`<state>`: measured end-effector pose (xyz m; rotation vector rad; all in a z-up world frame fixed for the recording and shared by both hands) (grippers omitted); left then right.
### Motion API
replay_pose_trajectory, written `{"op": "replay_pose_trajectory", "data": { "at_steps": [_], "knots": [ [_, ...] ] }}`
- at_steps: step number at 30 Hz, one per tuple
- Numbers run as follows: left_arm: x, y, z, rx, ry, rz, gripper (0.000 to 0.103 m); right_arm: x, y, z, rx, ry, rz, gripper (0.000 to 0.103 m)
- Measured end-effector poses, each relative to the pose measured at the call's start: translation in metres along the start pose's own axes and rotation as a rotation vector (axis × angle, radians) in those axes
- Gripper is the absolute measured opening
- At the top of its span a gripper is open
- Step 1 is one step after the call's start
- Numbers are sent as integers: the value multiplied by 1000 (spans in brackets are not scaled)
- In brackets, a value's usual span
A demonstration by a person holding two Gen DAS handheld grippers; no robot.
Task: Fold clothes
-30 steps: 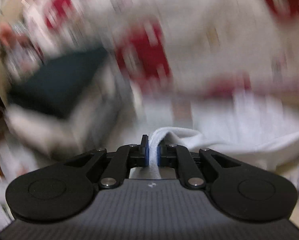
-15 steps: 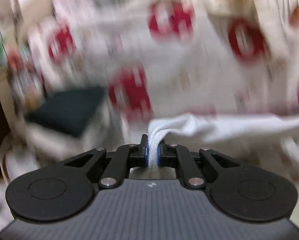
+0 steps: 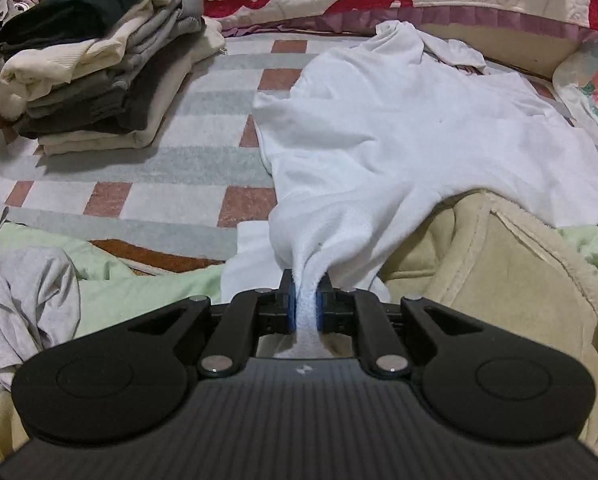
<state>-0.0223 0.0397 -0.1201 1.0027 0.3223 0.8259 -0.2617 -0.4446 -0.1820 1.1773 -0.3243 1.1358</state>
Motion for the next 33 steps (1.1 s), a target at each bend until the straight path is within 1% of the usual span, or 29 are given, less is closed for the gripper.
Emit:
{"op": "replay_pose_trajectory", "data": {
  "at_steps": [1,2,4,6,8,9,10,11,12,13,14,15,16,18,20,21,24,25,26,27,28,29,30,31,33],
  "knots": [
    [-2,-3,-3,10,1,-4,11,-3,-3,2,-5,-17,-4,19],
    [-3,-8,-4,20,2,-8,11,-5,-4,4,-10,-28,-2,21],
    [-5,-15,-7,36,1,-17,12,-10,-10,5,-16,-52,2,34],
    [-8,-18,-8,44,-4,-25,20,-15,-18,5,-14,-77,2,41],
    [-10,-20,-7,43,-3,-37,25,-19,-28,2,1,-94,-18,43],
    [-11,-21,-6,43,-1,-40,25,-21,-33,-1,17,-102,-30,48],
    [-11,-22,-6,42,-4,-35,21,-23,-38,-3,33,-110,-42,50],
    [-10,-22,-5,38,-11,-23,7,-22,-39,-4,28,-96,-42,50],
    [-8,-18,0,18,-25,-3,7,-21,-41,-5,24,-82,-41,51],
    [-6,-14,6,-5,-39,18,7,-20,-42,-6,20,-67,-40,34],
    [-3,-4,15,-44,-54,49,6,-15,-42,-6,24,-31,-21,8],
    [3,14,28,-102,-52,71,6,-8,-39,-2,4,10,-14,5],
    [8,33,41,-164,-48,90,6,0,-31,5,-39,38,-9,5],
    [15,67,55,-241,-1,63,7,19,1,29,-166,66,28,5],
    [15,87,56,-260,-11,48,7,34,40,48,-288,68,73,4],
    [13,87,51,-238,-35,53,7,33,43,45,-284,105,37,4],
    [6,65,24,-131,-116,85,7,30,53,35,-268,211,-68,4],
    [5,57,16,-105,-127,92,6,20,48,28,-237,200,-89,4],
    [5,49,7,-82,-136,100,5,12,45,24,-227,192,-102,4],
    [7,46,4,-77,-134,101,5,7,43,21,-225,187,-117,4],
    [12,50,8,-96,-122,114,4,2,41,17,-224,181,-130,4],
    [18,57,14,-126,-116,141,4,1,39,17,-223,170,-126,4],
    [25,69,23,-171,-119,180,0,1,37,17,-223,161,-123,4],
    [31,84,34,-217,-124,234,0,4,35,17,-220,176,-131,4],
    [46,124,53,-310,-160,384,0,12,36,19,-217,201,-135,4]
  ]
}}
Point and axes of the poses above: each gripper's, at about its wrist camera, not at the fingertips, and y roughly against the way its jaws point, x to its left, z to its top, the point moved 10 cm from there along -y, roughly the way its jaws point, and after that the axes turned 13 degrees about -y, right-handed, at the moved point
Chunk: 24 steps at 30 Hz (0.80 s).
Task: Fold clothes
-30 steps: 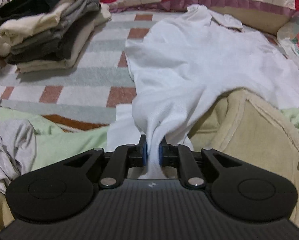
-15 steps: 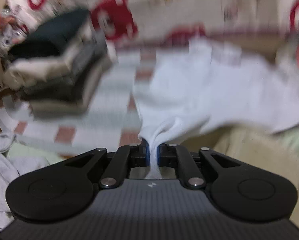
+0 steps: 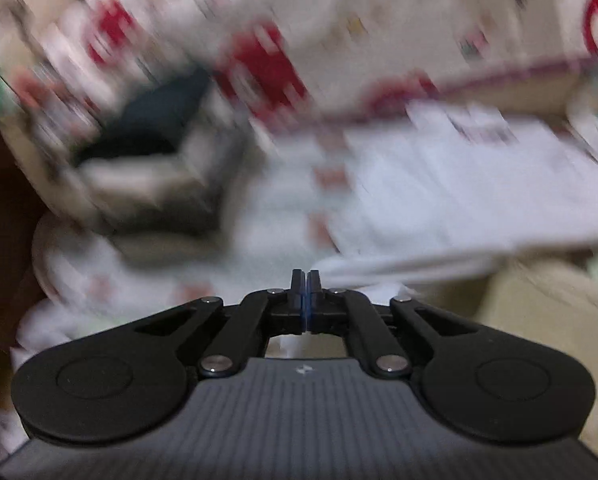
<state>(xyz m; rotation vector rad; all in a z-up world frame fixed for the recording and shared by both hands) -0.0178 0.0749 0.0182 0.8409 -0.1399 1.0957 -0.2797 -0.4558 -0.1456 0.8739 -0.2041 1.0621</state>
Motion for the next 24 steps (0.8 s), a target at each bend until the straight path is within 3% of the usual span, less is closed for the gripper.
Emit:
{"op": "replay_pose_trajectory", "data": {
  "at_steps": [2,4,6,9,11,13,15,16,19,21,24],
  "knots": [
    [21,20,14,-40,2,24,0,8,3,5,2,18,8,4],
    [31,25,10,-1,58,-46,0,10,6,3,34,24,25,4],
    [18,10,0,77,68,-143,1,8,4,-7,89,80,-12,5],
    [-9,-21,-13,187,85,-280,5,-5,-9,-33,216,237,-170,5],
    [-29,-48,-11,221,115,-363,5,-18,-15,-38,263,353,-329,8],
    [-47,-79,-2,241,116,-421,7,-19,-14,-25,237,391,-405,12],
    [-65,-116,10,236,69,-436,15,-8,-13,5,160,346,-364,20],
    [-74,-134,16,233,48,-439,18,2,-15,20,131,326,-311,30],
    [-101,-189,35,233,10,-450,26,33,-38,61,89,320,-169,43],
    [-110,-222,41,235,68,-466,26,43,-67,79,112,351,-116,52],
    [-122,-265,46,242,169,-489,29,36,-126,100,159,408,-124,53]
  ]
}}
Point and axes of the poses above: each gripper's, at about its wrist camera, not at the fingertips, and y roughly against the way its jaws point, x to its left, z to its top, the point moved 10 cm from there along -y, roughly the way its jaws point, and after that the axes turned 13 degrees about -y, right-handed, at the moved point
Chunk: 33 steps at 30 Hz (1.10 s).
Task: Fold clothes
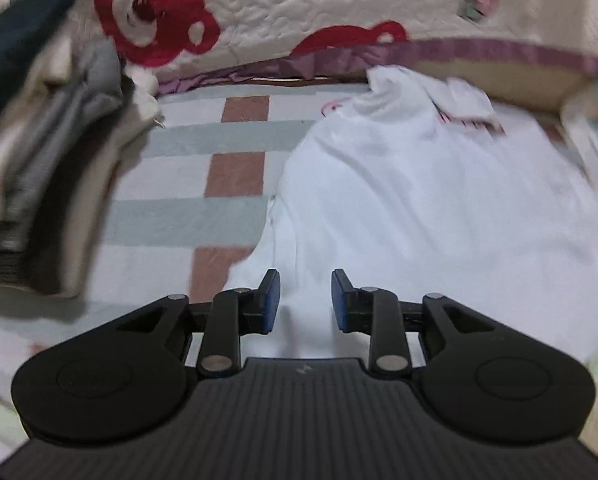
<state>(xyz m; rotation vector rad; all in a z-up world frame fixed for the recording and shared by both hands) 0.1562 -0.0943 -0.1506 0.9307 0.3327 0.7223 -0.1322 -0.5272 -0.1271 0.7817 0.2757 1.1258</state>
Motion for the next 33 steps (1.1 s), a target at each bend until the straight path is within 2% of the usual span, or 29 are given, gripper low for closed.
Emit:
{"op": "replay_pose_trajectory", "data": {
  "at_steps": [3,6,9,13,17,18,19,20,21,23,25,28,31,33],
  "knots": [
    [2,-35,5,4,43,-12,32,-32,-60,4,65,-26,-62,52],
    [7,-62,13,9,-2,40,41,-55,-94,4,93,-162,-42,51],
    [9,-77,20,8,-25,48,47,-66,-114,2,115,-270,-4,51],
    [5,-105,33,19,-8,-28,49,-70,-135,-2,141,-294,1,53],
    [-1,-127,45,14,-27,-43,59,-68,-137,0,118,-322,55,54],
    [-2,-131,47,12,-27,-46,59,-67,-137,1,116,-324,71,38],
    [-3,-134,48,7,-35,-52,56,-64,-137,2,112,-314,100,4],
    [-5,-135,48,1,-46,-59,15,-60,-135,6,91,-310,128,5],
    [-8,-132,51,-16,-79,-55,10,-56,-133,10,70,-305,156,5],
    [-15,-112,56,-87,-125,-23,10,-46,-127,20,21,-294,180,5],
    [-21,-90,56,-148,-116,0,10,-32,-119,33,-37,-271,177,5],
    [-28,-61,50,-217,-63,16,9,7,-102,36,-91,-224,229,5],
    [-33,-54,37,-224,8,-12,9,62,-91,21,-49,-145,346,5],
    [-37,-57,27,-196,38,-41,9,89,-99,2,37,-49,367,6]
  ]
}}
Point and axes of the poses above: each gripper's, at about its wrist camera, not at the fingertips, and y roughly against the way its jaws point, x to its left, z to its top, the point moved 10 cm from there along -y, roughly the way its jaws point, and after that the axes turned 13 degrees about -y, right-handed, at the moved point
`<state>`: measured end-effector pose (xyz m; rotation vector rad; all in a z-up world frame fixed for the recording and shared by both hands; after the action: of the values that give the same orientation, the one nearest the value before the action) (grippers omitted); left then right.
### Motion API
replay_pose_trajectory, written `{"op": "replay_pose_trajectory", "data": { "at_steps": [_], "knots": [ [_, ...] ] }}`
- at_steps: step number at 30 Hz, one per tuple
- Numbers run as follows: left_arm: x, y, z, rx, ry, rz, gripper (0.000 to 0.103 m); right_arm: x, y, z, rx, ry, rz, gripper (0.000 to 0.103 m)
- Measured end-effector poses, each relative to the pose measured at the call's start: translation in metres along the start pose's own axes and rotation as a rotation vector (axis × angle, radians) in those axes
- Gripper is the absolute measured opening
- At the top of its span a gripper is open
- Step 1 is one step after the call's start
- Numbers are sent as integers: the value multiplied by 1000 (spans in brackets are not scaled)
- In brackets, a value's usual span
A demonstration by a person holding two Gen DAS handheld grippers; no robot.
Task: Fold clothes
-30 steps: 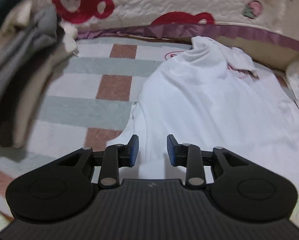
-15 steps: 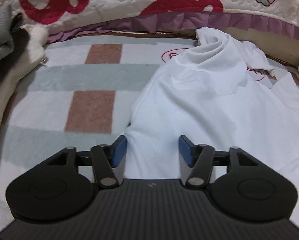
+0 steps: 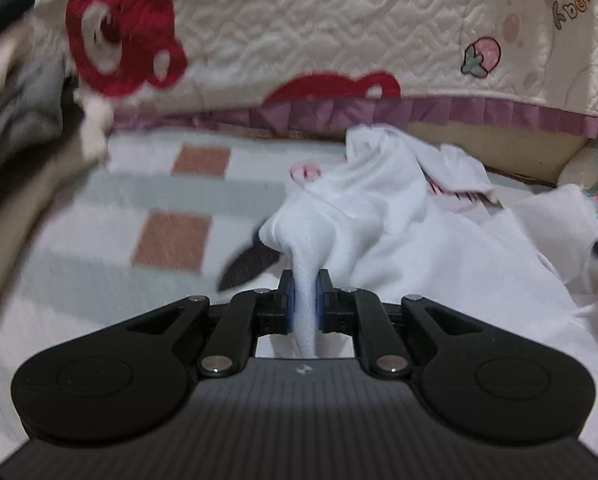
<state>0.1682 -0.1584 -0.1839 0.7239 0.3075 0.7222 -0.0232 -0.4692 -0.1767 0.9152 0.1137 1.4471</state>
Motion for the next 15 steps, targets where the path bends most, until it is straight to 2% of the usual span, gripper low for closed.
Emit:
{"op": "replay_pose_trajectory", "data": {
  "at_steps": [1,3,6,7,9,10,15],
  "knots": [
    [-1,-1,-4,13,8,-3,9,10,-8,-10,51,40,7,8],
    [-2,-2,-10,26,12,-5,9,13,-22,-24,116,123,-63,9],
    [-6,-2,-12,27,3,1,10,5,-27,-24,120,144,-149,15],
    [-7,-2,-12,28,0,5,10,3,-25,-20,107,145,-160,28],
    [-8,-1,-14,28,-3,6,10,2,-21,-14,90,168,-184,42],
    [-8,-1,-14,26,-4,5,10,3,-21,-13,95,189,-195,45],
    [-7,-6,-17,36,-2,5,10,-10,-39,-16,191,248,-267,45]
  ]
}}
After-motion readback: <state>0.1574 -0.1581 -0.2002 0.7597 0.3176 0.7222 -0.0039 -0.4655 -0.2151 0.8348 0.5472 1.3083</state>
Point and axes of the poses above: each gripper's, at about its wrist camera, not at the fingertips, and y roughly against the way its jaws point, x to its left, z to its top, the point moved 10 cm from there along -y, roughly the way its jaws point, and after that the axes turned 13 degrees about -y, right-handed, at the moved point
